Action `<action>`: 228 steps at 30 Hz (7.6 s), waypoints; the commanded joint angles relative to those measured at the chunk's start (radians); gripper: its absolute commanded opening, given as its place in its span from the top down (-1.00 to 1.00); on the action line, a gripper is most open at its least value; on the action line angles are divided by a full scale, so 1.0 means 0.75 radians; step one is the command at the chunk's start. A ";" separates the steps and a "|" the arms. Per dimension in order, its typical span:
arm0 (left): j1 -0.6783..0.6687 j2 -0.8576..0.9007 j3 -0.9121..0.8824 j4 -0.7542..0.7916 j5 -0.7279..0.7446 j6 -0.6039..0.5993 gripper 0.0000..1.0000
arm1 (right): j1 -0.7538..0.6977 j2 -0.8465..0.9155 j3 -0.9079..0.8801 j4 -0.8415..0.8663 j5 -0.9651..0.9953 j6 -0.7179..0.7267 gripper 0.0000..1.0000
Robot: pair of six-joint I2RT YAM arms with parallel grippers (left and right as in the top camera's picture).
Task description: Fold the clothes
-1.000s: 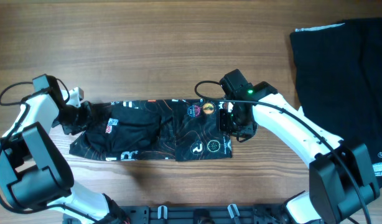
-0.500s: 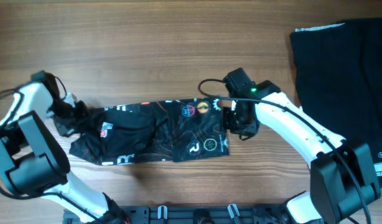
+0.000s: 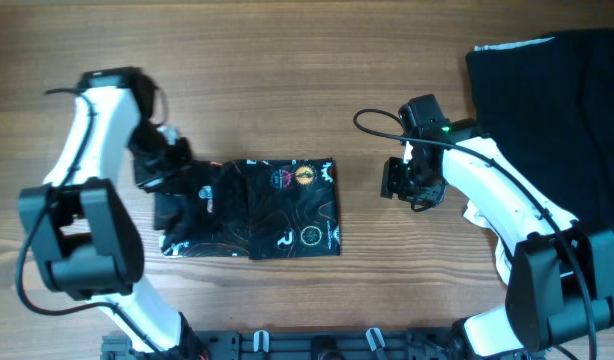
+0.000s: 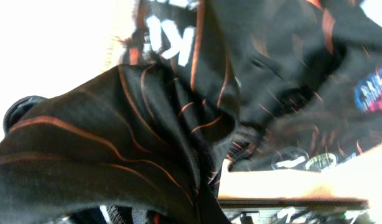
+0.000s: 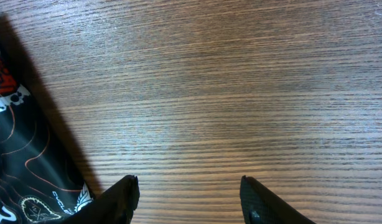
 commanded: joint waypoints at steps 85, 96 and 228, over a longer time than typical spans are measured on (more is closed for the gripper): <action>-0.247 -0.022 -0.427 0.739 0.169 -0.112 -0.47 | 0.511 0.023 0.203 0.273 -0.268 -0.262 0.33; -0.247 -0.022 -0.431 0.732 0.169 -0.111 -0.48 | 0.520 0.270 0.203 -0.114 -0.123 -0.116 0.50; -0.099 -0.001 -0.143 1.034 -0.199 0.044 -0.92 | -0.142 0.358 0.351 -0.068 -0.330 -0.267 -0.68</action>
